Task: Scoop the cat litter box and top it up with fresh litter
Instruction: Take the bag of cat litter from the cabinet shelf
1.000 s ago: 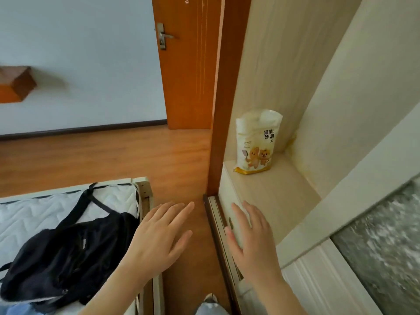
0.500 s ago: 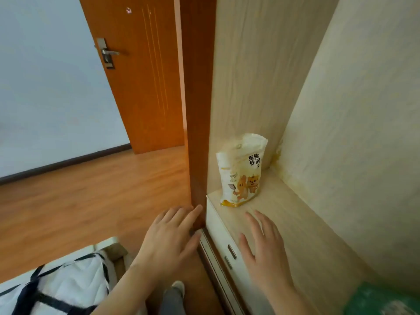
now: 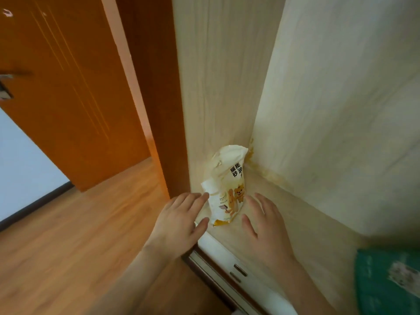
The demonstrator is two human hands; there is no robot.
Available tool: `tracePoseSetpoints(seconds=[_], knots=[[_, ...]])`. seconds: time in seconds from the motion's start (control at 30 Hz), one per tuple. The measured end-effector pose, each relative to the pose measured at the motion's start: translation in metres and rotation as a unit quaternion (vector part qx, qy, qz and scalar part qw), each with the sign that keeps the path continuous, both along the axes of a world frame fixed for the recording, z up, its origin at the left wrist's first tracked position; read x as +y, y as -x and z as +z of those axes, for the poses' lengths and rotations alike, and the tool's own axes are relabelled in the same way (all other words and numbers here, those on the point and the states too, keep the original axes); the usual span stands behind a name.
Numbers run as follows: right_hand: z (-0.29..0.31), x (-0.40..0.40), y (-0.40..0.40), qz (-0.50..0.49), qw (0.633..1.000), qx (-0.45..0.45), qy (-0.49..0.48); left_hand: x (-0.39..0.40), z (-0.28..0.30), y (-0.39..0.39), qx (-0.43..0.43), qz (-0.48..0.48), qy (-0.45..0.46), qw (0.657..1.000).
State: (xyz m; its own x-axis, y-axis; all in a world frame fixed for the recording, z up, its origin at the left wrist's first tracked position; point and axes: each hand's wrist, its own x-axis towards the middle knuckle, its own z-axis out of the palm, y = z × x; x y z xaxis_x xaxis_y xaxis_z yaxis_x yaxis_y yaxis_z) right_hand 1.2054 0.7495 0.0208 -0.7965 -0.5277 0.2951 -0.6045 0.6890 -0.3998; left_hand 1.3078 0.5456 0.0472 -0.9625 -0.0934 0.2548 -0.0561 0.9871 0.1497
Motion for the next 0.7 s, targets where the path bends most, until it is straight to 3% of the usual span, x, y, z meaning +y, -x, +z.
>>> tracePoseSetpoints(seconds=[0.27, 0.57, 0.7], knots=[[-0.009, -0.019, 0.052, 0.027, 0.999, 0.018, -0.007, -0.016, -0.028, 0.075, -0.023, -0.024, -0.014, 0.999], [-0.020, -0.042, 0.121, 0.076, 0.995, 0.017, -0.060, -0.024, -0.066, 0.163, -0.147, 0.103, -0.153, 0.972], [-0.022, -0.051, 0.141, 0.081, 0.994, 0.022, -0.069, -0.026, -0.082, 0.189, -0.216, 0.118, -0.110, 0.963]])
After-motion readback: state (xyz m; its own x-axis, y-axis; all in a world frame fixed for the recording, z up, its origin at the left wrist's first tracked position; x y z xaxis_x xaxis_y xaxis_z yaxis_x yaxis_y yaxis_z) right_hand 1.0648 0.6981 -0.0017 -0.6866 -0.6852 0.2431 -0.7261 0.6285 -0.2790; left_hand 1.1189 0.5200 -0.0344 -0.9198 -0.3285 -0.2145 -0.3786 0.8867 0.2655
